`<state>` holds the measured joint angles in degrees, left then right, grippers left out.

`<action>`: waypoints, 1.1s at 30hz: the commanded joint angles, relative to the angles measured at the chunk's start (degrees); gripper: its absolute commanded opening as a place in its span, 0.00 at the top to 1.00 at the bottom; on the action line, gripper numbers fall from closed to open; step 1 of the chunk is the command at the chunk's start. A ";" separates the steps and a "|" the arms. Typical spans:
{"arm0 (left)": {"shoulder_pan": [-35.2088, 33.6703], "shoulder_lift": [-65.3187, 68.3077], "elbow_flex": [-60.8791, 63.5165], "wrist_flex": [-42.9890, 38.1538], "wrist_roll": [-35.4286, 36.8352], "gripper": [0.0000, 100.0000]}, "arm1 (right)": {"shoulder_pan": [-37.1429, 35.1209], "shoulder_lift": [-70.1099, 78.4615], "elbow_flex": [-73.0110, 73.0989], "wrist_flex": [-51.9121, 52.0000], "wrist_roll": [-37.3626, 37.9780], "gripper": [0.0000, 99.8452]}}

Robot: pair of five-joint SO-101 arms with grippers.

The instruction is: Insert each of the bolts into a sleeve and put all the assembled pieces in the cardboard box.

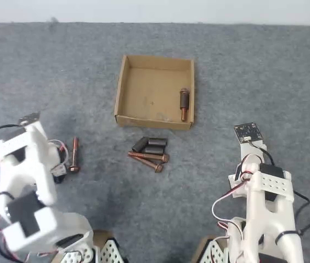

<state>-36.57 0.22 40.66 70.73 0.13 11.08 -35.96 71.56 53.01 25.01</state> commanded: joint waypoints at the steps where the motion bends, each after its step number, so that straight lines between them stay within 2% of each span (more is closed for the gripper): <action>1: -2.99 2.64 -6.29 -0.62 0.97 0.99 | 0.57 -1.71 -0.35 -0.48 0.62 0.99; 14: -4.84 17.67 -26.15 -0.35 1.05 0.99 | 0.57 -1.63 -0.35 -0.57 0.62 0.99; 17: -4.84 17.58 -27.38 -0.09 1.05 0.99 | 0.57 -1.63 -0.35 -0.66 0.62 0.99; 25: -3.60 17.58 -29.58 6.95 0.97 0.99 | 0.57 -1.63 -0.35 -0.84 0.62 0.99; 33: -3.87 18.11 -32.92 7.21 0.97 0.99 | 0.57 -1.63 -0.35 -0.84 0.62 0.99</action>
<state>-40.53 19.12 10.77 77.41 0.22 11.08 -35.96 71.56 53.01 25.01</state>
